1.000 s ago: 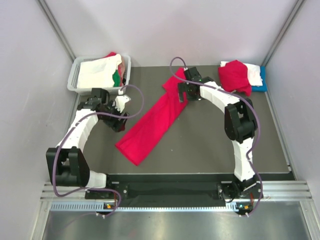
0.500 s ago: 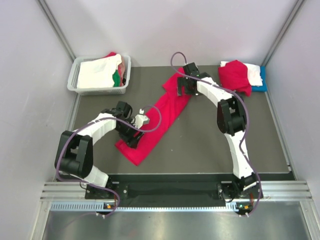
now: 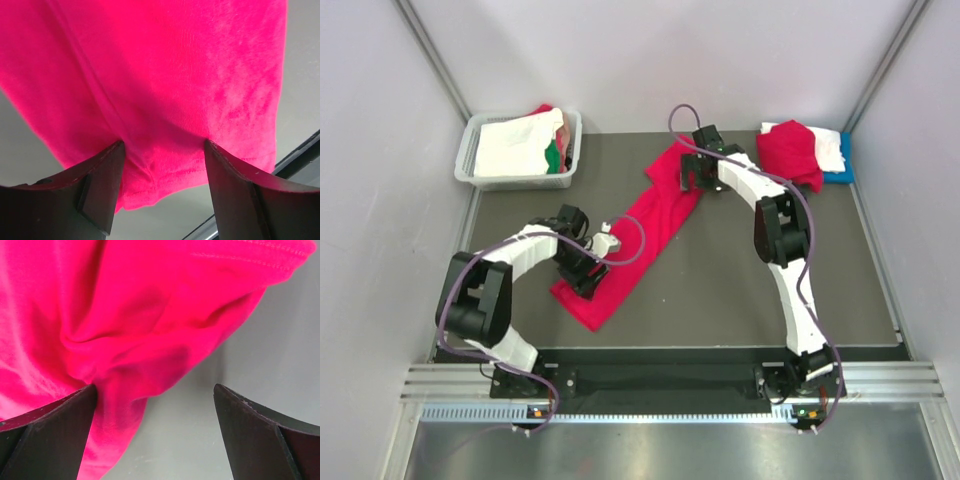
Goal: Fold and stack the t-shirts
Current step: Fold the tshirt
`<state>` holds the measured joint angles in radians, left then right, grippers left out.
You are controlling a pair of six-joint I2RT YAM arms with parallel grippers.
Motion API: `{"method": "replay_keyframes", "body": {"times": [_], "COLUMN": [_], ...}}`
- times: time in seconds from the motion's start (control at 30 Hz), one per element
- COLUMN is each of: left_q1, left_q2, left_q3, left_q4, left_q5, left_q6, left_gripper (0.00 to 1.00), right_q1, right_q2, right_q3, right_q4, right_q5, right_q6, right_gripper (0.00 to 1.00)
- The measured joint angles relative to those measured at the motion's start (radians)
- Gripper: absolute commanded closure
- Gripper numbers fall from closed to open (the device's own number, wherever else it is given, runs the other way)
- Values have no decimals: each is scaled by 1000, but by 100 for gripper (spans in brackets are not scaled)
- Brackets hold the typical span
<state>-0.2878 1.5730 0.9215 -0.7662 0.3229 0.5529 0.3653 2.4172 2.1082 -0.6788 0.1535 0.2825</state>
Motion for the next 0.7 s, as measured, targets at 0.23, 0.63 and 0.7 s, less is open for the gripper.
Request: {"method": "replay_keyframes", "body": {"times": [0.23,0.63,0.7], "left_q1": [-98,-168,-178], "left_q2": [70,147,156], "left_q3": [49,119,128], "left_q4": [-35,-107,-117], "left_q5": [-120,-212,-221], "left_q6": [-5,-5,-5], "left_gripper": [31,31,31], "right_q1": [-12,-29,-27], "right_q2": [18,65,71], "right_q3": [14,91,101], "right_q4": [-3,-13,-12], "right_q5": [-25,-76,-83], "right_q6": [2,-27,-37], "right_gripper": [0,0,0]}}
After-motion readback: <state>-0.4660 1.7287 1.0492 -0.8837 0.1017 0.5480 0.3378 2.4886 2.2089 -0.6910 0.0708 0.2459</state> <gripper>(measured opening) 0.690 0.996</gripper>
